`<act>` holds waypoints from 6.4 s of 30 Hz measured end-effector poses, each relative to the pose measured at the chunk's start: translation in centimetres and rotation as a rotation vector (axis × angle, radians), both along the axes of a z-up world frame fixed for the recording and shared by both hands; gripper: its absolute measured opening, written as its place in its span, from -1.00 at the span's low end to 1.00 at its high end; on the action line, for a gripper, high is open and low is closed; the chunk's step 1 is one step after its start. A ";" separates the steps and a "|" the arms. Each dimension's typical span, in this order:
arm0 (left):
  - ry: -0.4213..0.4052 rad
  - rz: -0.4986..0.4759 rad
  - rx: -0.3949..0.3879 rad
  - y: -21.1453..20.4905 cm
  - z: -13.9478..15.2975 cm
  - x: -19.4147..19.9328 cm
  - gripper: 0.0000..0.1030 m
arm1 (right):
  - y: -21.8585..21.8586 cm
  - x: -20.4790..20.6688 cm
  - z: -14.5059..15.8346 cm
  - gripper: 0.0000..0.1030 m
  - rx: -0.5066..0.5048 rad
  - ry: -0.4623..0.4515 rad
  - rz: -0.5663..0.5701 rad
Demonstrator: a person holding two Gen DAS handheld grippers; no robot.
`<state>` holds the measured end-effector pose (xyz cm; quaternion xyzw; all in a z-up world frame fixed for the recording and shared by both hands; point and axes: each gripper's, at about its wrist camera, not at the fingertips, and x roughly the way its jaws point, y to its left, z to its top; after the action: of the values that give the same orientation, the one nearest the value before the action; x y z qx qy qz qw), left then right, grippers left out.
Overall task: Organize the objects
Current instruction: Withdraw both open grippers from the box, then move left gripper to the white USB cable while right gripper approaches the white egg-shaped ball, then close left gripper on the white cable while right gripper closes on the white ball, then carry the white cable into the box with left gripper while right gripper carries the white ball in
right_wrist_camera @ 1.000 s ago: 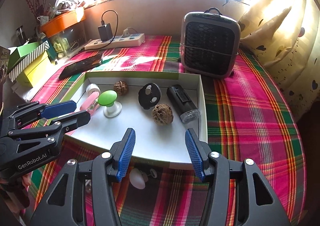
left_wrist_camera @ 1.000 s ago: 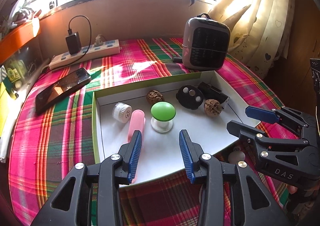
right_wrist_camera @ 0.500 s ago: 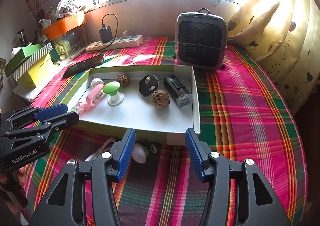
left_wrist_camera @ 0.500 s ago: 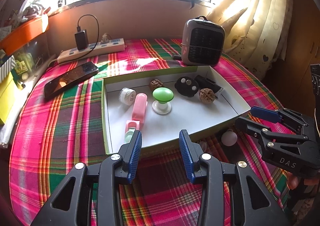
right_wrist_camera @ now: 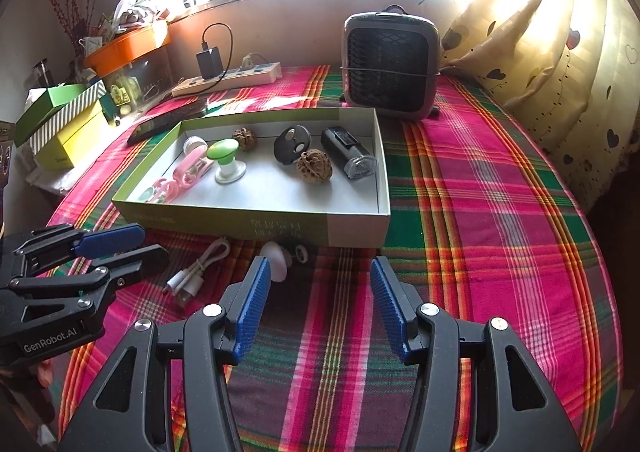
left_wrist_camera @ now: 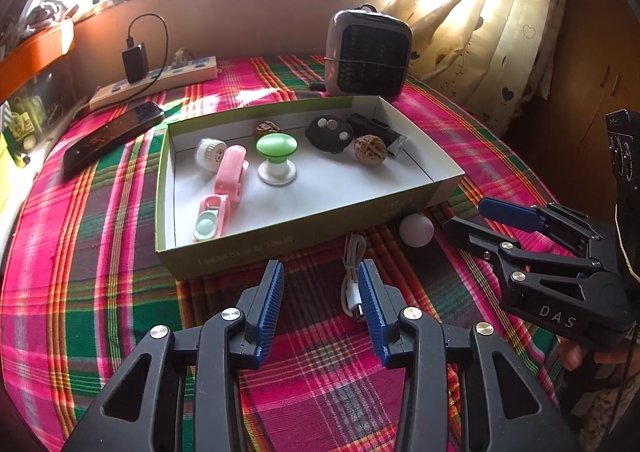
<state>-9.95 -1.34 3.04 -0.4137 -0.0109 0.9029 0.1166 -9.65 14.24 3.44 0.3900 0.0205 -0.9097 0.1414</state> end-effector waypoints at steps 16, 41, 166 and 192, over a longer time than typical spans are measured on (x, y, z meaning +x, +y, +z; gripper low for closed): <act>-0.042 -0.044 -0.050 2.2 -2.0 -0.2 -0.28 | 0.4 0.4 -0.2 0.03 -0.014 -0.007 -0.006; -0.024 0.022 -0.045 0.5 -2.2 -0.1 -0.64 | -1.7 -0.9 -0.9 0.03 -0.004 -0.048 0.012; 0.018 0.034 0.064 -1.6 -0.3 1.1 -0.66 | -0.7 0.2 0.2 -0.49 0.024 -0.019 -0.058; 0.082 0.048 0.029 -1.9 2.5 -0.5 -0.66 | -2.0 -2.3 2.4 -0.49 0.008 0.021 0.012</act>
<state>-10.49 -3.26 5.59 -0.3742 -0.0291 0.9213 0.1015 -11.97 12.21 5.88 0.3810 0.0278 -0.9127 0.1450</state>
